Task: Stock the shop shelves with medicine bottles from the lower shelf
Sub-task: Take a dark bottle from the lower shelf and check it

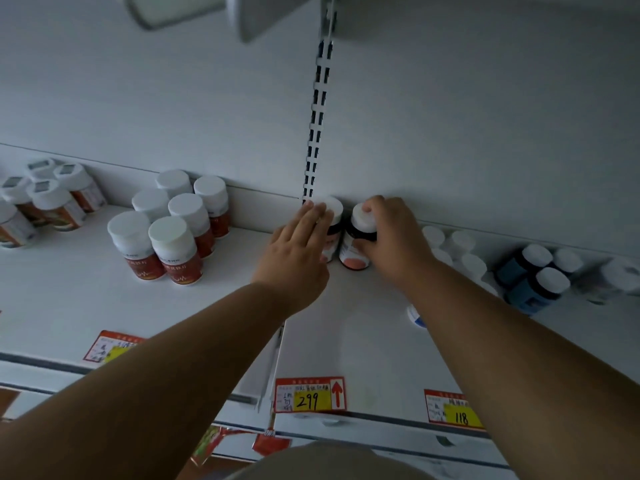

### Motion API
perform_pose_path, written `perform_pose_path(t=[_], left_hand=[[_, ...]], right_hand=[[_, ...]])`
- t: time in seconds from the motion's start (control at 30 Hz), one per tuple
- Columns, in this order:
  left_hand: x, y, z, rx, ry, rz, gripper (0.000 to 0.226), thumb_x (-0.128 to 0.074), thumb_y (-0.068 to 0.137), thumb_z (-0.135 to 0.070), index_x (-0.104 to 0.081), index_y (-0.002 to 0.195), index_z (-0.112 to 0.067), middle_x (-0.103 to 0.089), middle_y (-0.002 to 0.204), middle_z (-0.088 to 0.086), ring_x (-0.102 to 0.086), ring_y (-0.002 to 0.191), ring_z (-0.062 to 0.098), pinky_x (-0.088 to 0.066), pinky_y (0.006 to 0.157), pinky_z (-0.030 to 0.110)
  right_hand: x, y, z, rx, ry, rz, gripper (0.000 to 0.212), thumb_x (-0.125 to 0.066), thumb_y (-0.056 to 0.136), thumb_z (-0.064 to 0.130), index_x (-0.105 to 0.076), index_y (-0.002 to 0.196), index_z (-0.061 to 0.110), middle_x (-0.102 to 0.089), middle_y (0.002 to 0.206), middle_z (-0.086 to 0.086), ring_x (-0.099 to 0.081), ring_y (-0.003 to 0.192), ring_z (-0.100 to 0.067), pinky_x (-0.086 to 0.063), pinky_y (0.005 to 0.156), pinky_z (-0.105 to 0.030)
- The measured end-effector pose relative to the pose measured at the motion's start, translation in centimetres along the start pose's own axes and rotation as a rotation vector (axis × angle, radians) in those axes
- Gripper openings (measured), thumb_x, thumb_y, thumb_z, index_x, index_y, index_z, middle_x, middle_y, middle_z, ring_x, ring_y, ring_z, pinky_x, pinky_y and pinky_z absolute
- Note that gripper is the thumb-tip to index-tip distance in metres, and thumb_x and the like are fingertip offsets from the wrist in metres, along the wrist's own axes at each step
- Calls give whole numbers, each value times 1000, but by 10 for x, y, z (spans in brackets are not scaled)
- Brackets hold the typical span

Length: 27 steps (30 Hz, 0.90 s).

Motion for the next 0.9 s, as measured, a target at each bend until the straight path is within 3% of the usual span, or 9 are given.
perform_pose_path(t=[0.1,0.23,0.3,0.4,0.53,0.67,0.8,0.9], left_hand=[[0,2,1,-3,-2,-3,78,-64,79,-16,-33,151,-9,-33,158,9,-20,150,23,-22,118,40],[7,2,3,-15,-3,54,80,-60,86,-21,-22,155,-14,-21,163,5,-8,152,19,-19,121,42],[12,-5,3,-22,-19,81,83,-59,89,-26,-13,157,-17,-12,165,6,-4,152,21,-16,122,43],[18,-23,4,-11,-58,146,84,-59,90,-35,-9,156,-23,-9,164,8,-14,150,30,-21,121,46],[33,-61,16,-44,-134,208,76,-60,88,-37,-24,152,-21,-30,155,8,-33,140,30,-31,115,45],[55,-108,37,-176,-176,236,67,-60,86,-34,-36,146,-19,-53,131,6,-53,118,28,-44,101,44],[81,-148,53,-255,-144,249,62,-49,84,-38,-42,143,-17,-57,120,6,-56,106,29,-47,92,42],[106,-179,60,-266,-121,214,48,-54,85,-33,-55,130,-16,-57,119,7,-59,106,30,-50,89,41]], right_hand=[[2,3,2,-27,8,10,54,-83,73,20,-53,118,12,-50,119,-15,-53,106,-34,-47,88,-46],[3,-5,5,-72,5,4,59,-84,72,24,-53,120,13,-49,120,-16,-54,107,-36,-48,90,-46],[4,-14,10,-101,-14,-55,61,-84,71,26,-55,122,13,-50,121,-17,-52,109,-37,-46,92,-44],[3,-36,29,-119,-42,-167,58,-81,73,26,-55,122,10,-51,122,-18,-51,111,-40,-46,92,-48],[1,-74,71,-162,-51,-223,55,-76,80,30,-54,125,8,-54,123,-19,-51,112,-38,-47,90,-49],[-9,-122,119,-237,62,-163,51,-69,89,30,-47,133,16,-58,123,-9,-56,112,-27,-49,91,-42],[-21,-162,163,-309,204,-134,52,-64,92,34,-41,138,26,-61,114,1,-61,99,-14,-51,84,-33],[-29,-187,186,-290,239,-115,37,-63,93,33,-53,126,22,-57,119,4,-58,101,-8,-52,87,-32]])
Point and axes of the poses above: each hand's wrist, its own y-axis towards the middle knuckle, its own x-axis out of the back of the hand, z = x × y, the point moved 2 cm from there along y, towards the middle knuckle
